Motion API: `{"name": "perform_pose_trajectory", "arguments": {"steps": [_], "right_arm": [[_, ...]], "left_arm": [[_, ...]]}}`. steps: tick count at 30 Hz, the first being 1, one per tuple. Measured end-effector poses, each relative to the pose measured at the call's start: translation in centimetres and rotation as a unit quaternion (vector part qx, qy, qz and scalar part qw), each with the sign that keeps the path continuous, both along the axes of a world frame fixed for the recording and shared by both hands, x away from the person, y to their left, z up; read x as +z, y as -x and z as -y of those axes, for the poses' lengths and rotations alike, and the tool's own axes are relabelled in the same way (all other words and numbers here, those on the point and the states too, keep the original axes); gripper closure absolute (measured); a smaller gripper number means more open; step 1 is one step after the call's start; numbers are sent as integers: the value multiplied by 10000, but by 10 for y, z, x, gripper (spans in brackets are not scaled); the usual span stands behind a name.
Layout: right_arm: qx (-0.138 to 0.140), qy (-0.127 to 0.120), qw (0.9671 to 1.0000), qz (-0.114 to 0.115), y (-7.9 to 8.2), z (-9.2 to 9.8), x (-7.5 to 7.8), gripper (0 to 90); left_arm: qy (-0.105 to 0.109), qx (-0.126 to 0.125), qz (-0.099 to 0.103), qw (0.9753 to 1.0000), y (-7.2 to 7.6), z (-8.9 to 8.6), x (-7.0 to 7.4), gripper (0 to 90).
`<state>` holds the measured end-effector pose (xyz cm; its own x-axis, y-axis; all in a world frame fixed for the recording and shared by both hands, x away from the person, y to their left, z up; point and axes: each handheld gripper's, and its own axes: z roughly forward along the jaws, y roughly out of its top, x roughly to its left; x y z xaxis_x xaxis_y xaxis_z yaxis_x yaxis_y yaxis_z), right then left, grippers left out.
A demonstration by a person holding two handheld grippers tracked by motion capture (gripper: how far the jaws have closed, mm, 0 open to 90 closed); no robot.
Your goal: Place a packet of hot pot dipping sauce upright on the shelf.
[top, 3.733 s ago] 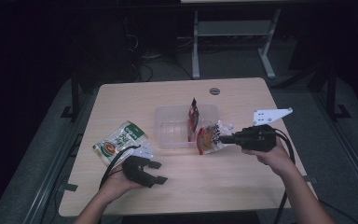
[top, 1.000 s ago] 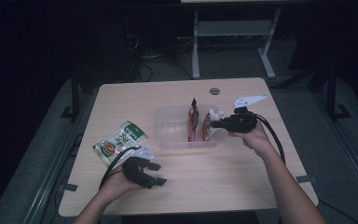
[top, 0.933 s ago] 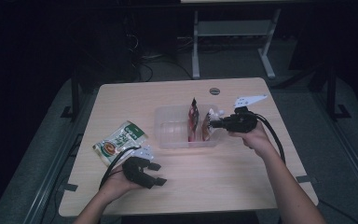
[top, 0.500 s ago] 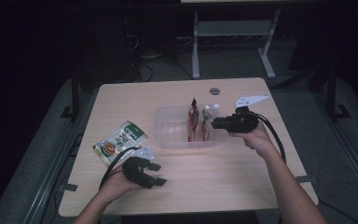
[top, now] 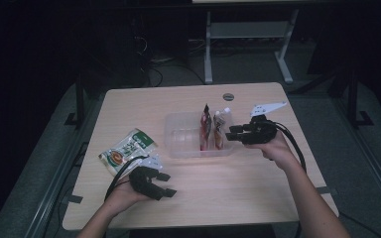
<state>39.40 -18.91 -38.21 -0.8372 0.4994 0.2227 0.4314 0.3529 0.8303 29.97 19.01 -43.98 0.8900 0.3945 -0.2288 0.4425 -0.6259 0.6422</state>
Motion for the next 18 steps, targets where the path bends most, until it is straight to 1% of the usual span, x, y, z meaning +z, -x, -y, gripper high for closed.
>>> {"name": "perform_pose_trajectory", "arguments": {"steps": [2,5,7,11,13,15,16,18], "right_arm": [[18,26,10000,20,4,0,2,556],[83,55,9998,142,12,0,4,534],[69,103,9998,139,16,1,4,526],[81,101,9998,144,25,3,4,500],[222,193,9995,116,31,1,2,480],[231,331,9991,149,37,-2,-1,464],[271,342,9990,130,40,-3,-2,453],[264,418,9987,132,47,-6,-5,424]], "left_arm": [[-8,13,2,10000,0,0,1,342],[-19,10,20,10000,0,-1,1,342],[-17,8,23,10000,0,-1,1,342],[22,49,34,10000,0,-2,2,343],[8,34,59,10000,0,-3,2,343],[2,64,40,10000,0,-3,2,343],[21,72,55,10000,0,-3,1,343],[43,95,58,9999,0,-4,1,343]]}}
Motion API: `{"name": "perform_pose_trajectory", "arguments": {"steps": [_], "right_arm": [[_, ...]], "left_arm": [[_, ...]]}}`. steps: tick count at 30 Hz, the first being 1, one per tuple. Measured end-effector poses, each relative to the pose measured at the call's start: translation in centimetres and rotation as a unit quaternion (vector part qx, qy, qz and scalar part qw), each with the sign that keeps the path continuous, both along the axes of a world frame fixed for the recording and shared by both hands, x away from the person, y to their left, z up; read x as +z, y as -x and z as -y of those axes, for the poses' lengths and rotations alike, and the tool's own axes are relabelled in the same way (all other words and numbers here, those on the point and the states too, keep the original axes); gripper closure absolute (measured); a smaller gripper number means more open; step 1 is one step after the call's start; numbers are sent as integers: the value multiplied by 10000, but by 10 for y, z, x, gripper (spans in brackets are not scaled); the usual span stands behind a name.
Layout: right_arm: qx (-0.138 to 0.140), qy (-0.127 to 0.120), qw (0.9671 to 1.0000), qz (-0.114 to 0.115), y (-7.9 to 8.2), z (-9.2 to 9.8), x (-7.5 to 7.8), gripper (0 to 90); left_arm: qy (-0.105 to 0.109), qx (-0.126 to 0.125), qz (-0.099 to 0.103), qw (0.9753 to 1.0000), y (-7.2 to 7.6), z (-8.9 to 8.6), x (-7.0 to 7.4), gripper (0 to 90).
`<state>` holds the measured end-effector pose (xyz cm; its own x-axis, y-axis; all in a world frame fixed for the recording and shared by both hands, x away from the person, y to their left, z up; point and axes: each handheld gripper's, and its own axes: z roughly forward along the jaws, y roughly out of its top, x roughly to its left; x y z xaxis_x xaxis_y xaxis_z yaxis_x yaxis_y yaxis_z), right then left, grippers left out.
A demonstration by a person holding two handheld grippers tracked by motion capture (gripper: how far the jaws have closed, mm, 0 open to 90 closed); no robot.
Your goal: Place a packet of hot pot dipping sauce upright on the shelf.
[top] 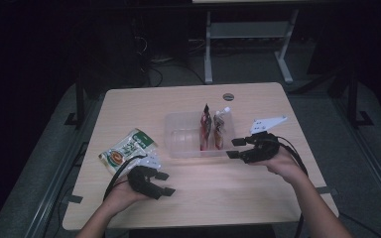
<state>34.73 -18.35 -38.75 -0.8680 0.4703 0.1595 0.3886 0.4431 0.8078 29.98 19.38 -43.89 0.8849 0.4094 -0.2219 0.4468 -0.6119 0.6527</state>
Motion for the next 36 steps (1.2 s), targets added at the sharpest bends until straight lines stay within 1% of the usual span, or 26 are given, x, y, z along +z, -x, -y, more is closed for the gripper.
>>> {"name": "perform_pose_trajectory", "arguments": {"steps": [2,3,4,5,9,11,12,13,14,15,16,17,18,19,21,23,24,26,27,28,30,32,33,35,36], "right_arm": [[52,3,10000,33,6,-2,-4,395],[34,40,10000,24,11,-3,-6,379],[29,70,10000,64,14,-4,-8,374],[39,88,9999,95,18,-5,-12,367],[-6,182,9998,97,31,-7,-22,342],[9,286,9996,76,39,-8,-28,326],[1,322,9994,93,42,-8,-31,318],[-35,342,9994,77,46,-8,-35,312],[-56,363,9993,26,50,-8,-39,306],[-67,384,9992,-26,52,-9,-42,300],[-35,455,9989,-62,54,-10,-46,297],[23,592,9982,-77,56,-12,-49,294],[44,678,9977,-35,56,-14,-50,289],[38,705,9975,-24,56,-16,-51,286],[46,679,9976,-83,55,-19,-53,284],[59,669,9976,-141,55,-21,-55,284],[72,685,9975,-157,55,-21,-55,284],[101,688,9975,-127,54,-22,-56,284],[99,678,9976,-136,54,-23,-57,284],[106,674,9976,-142,54,-23,-57,284],[111,679,9975,-161,53,-24,-58,284],[129,686,9974,-175,53,-24,-59,284],[139,695,9973,-168,53,-25,-59,284],[143,693,9974,-160,52,-25,-60,284],[145,687,9974,-162,52,-26,-60,285]], "left_arm": [[0,5,11,10000,-1,-1,0,343],[4,12,10,10000,-1,-1,0,344],[15,43,-10,10000,-1,-1,0,344],[15,60,-2,10000,-1,-2,0,345],[-31,156,54,9999,-1,-4,1,362],[-64,218,97,9997,-1,-6,3,397],[-48,273,107,9996,-2,-8,4,410],[-40,309,112,9995,-2,-10,5,429],[-59,337,123,9993,-3,-11,6,469],[-65,418,139,9990,-4,-13,7,507],[-105,488,206,9985,-6,-17,10,543],[-174,507,290,9981,-8,-21,13,597],[-130,629,285,9975,-10,-23,14,641],[-107,746,331,9966,-13,-28,17,691],[-59,900,358,9953,-18,-36,21,784],[-118,1083,378,9933,-24,-45,24,872],[-149,1134,379,9927,-26,-48,24,896],[-258,1297,355,9906,-31,-56,26,897],[-444,1352,454,9888,-34,-60,27,897],[-489,1429,486,9873,-36,-62,28,897],[-612,1582,619,9836,-44,-71,32,897],[-622,1760,657,9802,-52,-79,34,897],[-613,1854,642,9786,-55,-83,34,898],[-550,2090,631,9743,-62,-90,35,898],[-574,2141,638,9730,-65,-93,36,898]]}}
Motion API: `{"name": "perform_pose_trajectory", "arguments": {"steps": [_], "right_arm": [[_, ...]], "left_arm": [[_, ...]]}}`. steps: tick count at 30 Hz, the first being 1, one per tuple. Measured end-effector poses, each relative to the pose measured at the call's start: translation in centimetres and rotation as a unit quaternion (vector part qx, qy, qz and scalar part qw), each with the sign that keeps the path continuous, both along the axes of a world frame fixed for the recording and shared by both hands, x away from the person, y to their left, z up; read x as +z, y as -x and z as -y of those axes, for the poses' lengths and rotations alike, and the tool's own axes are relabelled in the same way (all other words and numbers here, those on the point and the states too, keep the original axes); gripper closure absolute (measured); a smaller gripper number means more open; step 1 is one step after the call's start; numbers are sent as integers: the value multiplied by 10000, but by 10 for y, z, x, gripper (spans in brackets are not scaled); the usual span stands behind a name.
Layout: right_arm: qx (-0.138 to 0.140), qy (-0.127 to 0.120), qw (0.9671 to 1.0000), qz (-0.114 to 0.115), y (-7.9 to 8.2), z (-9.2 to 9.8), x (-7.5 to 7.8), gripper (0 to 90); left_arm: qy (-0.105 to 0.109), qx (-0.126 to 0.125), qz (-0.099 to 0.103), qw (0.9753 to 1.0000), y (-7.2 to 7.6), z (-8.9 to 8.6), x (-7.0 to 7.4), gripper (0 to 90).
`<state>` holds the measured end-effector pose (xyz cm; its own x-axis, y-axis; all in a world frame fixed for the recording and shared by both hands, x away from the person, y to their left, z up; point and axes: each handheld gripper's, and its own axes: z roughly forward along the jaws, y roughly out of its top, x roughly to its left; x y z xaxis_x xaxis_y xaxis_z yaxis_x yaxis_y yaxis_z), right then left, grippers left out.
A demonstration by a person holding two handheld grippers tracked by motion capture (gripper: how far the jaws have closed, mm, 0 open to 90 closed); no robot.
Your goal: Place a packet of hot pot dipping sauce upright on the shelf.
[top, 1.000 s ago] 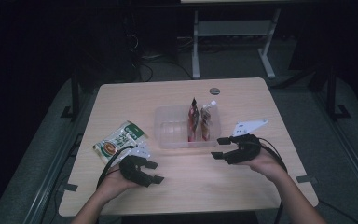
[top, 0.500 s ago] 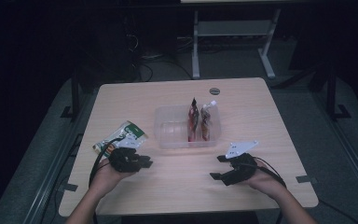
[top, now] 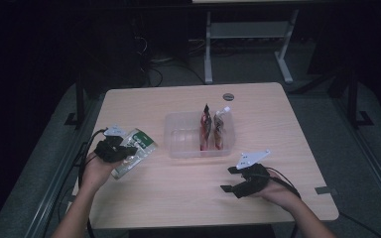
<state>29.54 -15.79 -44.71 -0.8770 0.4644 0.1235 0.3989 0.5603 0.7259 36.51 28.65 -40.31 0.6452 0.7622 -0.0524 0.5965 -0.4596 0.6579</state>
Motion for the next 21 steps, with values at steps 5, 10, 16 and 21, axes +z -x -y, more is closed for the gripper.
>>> {"name": "perform_pose_trajectory", "arguments": {"steps": [5,10,16,21], "right_arm": [[-5,12,10000,-62,-1,-2,-1,286],[17,-21,10000,-31,-2,-1,0,286],[-7,-27,10000,-43,-3,1,-1,286],[15,-5,10000,-59,-4,1,-2,287]], "left_arm": [[-147,392,124,9990,-21,-12,2,898],[-113,703,99,9974,-45,-23,-4,898],[-217,985,54,9949,-66,-34,-18,898],[-432,1229,-136,9914,-75,-42,-30,898]]}}
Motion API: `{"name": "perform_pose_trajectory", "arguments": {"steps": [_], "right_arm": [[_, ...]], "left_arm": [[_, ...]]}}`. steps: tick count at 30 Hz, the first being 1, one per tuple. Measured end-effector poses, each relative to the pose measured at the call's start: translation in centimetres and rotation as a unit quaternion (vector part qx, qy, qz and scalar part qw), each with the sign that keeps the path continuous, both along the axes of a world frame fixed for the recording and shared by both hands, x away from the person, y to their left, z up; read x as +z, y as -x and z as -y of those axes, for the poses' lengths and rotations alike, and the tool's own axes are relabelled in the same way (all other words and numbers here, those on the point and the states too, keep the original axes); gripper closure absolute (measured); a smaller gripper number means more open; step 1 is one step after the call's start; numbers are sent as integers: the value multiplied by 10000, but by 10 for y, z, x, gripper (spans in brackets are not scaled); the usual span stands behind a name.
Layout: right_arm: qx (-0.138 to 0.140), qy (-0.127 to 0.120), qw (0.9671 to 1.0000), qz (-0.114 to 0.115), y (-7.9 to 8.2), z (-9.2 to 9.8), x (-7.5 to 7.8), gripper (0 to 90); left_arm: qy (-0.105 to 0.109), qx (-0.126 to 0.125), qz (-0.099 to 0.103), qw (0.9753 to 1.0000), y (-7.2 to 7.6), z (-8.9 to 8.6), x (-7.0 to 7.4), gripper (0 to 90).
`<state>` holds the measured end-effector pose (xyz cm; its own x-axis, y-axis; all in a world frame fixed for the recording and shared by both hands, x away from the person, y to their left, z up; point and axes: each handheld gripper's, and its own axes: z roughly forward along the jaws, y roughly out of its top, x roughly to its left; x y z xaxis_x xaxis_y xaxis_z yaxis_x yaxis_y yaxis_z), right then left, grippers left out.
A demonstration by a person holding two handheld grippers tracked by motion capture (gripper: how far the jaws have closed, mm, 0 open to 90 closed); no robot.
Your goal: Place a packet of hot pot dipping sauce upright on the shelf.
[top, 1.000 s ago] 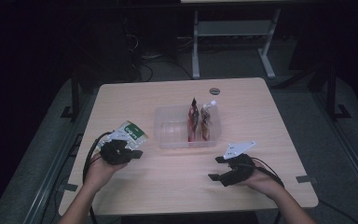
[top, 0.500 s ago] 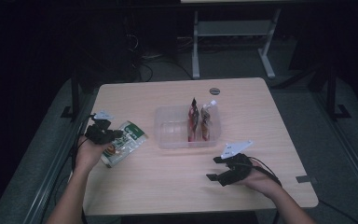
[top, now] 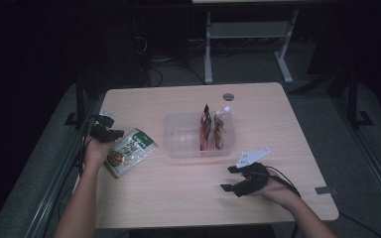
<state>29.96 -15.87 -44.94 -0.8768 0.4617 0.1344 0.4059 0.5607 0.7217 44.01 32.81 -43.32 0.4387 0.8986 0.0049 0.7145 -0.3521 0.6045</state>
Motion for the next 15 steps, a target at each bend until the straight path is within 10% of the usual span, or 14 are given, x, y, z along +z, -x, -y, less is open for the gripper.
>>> {"name": "perform_pose_trajectory", "arguments": {"steps": [15], "right_arm": [[-9,-25,10000,18,0,0,1,287]], "left_arm": [[297,-607,-275,9973,16,4,-4,898]]}}
